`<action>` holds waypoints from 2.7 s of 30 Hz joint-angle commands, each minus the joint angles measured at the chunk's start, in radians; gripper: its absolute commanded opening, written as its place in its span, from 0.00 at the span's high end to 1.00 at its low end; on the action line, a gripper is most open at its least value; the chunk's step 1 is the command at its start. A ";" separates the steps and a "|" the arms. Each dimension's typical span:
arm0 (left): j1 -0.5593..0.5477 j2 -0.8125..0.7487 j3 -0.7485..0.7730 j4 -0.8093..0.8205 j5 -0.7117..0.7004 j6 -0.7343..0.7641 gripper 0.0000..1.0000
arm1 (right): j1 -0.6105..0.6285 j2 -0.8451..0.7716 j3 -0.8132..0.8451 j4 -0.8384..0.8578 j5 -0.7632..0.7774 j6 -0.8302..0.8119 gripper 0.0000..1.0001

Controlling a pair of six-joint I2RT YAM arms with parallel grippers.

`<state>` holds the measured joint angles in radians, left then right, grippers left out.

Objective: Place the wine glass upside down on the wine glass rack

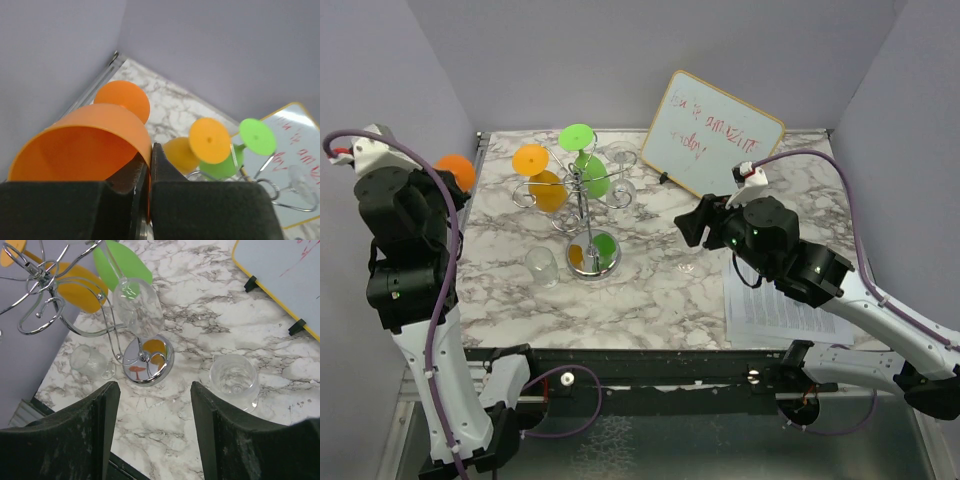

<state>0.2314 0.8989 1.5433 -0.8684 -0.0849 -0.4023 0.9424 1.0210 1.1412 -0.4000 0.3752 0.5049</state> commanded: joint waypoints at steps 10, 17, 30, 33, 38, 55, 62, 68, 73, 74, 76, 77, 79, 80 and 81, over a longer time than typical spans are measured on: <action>0.000 0.052 0.141 0.482 0.609 -0.433 1.00 | 0.002 -0.048 -0.055 0.174 -0.036 0.106 0.33; -0.002 0.079 0.041 0.781 0.790 -0.671 1.00 | 0.002 -0.086 -0.121 0.388 -0.091 0.163 0.27; -0.162 0.148 -0.097 1.152 0.648 -0.765 1.00 | 0.002 0.053 -0.147 0.933 -0.249 0.206 0.16; -0.253 0.195 -0.112 1.239 0.637 -0.798 1.00 | 0.002 0.100 -0.131 1.028 -0.233 0.227 0.16; -0.434 0.236 -0.118 1.266 0.577 -0.747 1.00 | 0.002 0.145 -0.105 1.118 -0.133 0.245 0.16; -0.820 0.133 -0.391 1.442 0.409 -0.692 1.00 | 0.002 0.235 -0.165 1.598 0.031 0.233 0.21; -0.873 0.110 -0.451 1.487 0.387 -0.701 1.00 | 0.002 0.246 -0.225 1.746 0.049 0.257 0.41; -0.898 0.097 -0.473 1.509 0.382 -0.700 1.00 | 0.002 0.239 -0.238 1.745 0.044 0.264 0.60; -0.903 0.084 -0.492 1.511 0.383 -0.710 0.99 | 0.002 0.223 -0.240 1.717 0.026 0.242 0.99; -0.903 0.078 -0.496 1.511 0.385 -0.704 0.93 | 0.002 0.216 -0.242 1.709 0.023 0.236 0.99; -0.903 0.065 -0.511 1.511 0.379 -0.674 0.80 | 0.002 0.205 -0.249 1.705 0.018 0.214 0.99; -0.903 0.055 -0.520 1.510 0.373 -0.661 0.74 | 0.002 0.198 -0.254 1.704 0.016 0.204 0.99; -0.903 0.032 -0.542 1.510 0.364 -0.639 0.61 | 0.002 0.180 -0.267 1.702 0.013 0.182 0.99; -0.904 0.021 -0.551 1.509 0.366 -0.627 0.56 | 0.002 0.169 -0.273 1.698 0.012 0.169 0.99; -0.903 0.011 -0.558 1.507 0.367 -0.618 0.52 | 0.002 0.158 -0.278 1.691 0.013 0.157 0.99</action>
<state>-0.6655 0.9615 1.0161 0.6044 0.3000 -1.0760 0.9424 1.2282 0.8856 1.3037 0.3958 0.7315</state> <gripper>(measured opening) 0.400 0.073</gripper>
